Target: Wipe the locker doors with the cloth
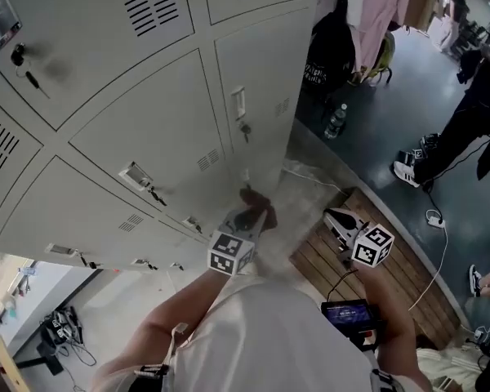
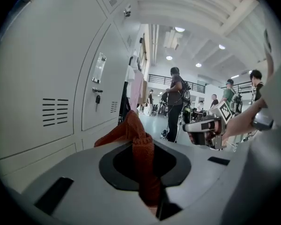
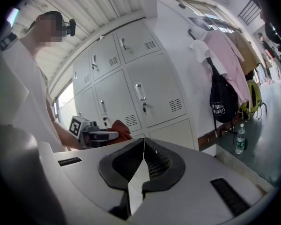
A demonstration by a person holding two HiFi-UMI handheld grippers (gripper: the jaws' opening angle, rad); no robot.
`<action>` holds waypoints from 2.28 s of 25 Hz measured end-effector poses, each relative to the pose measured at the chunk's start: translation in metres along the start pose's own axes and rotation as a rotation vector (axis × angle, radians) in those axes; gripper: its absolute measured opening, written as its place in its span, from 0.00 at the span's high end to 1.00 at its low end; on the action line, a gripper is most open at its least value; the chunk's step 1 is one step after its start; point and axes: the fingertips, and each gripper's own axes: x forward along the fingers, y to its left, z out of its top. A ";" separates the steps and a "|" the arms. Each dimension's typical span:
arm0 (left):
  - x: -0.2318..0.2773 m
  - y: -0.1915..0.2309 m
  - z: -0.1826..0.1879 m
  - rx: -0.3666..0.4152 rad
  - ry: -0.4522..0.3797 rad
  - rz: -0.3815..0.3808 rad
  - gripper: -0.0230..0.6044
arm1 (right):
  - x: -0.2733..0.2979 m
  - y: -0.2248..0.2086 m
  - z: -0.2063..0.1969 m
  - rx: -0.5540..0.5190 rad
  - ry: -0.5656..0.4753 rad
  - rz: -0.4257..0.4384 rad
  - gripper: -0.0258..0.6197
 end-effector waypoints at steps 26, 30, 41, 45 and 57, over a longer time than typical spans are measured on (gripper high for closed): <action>0.119 0.164 0.043 -0.089 0.015 0.480 0.90 | 0.061 -0.082 0.062 0.015 -0.003 0.037 0.93; 0.148 0.161 0.037 0.014 0.045 0.477 0.90 | 0.062 -0.100 0.063 0.025 0.005 0.051 0.93; 0.254 0.142 0.064 0.111 0.105 0.362 0.90 | 0.050 -0.145 0.066 0.060 -0.023 0.039 0.93; 0.285 0.141 0.075 0.098 0.114 0.354 0.90 | 0.046 -0.160 0.070 0.060 -0.023 0.038 0.93; 0.259 0.121 0.166 0.083 -0.145 0.435 0.90 | 0.072 -0.174 0.081 0.069 -0.022 0.127 0.93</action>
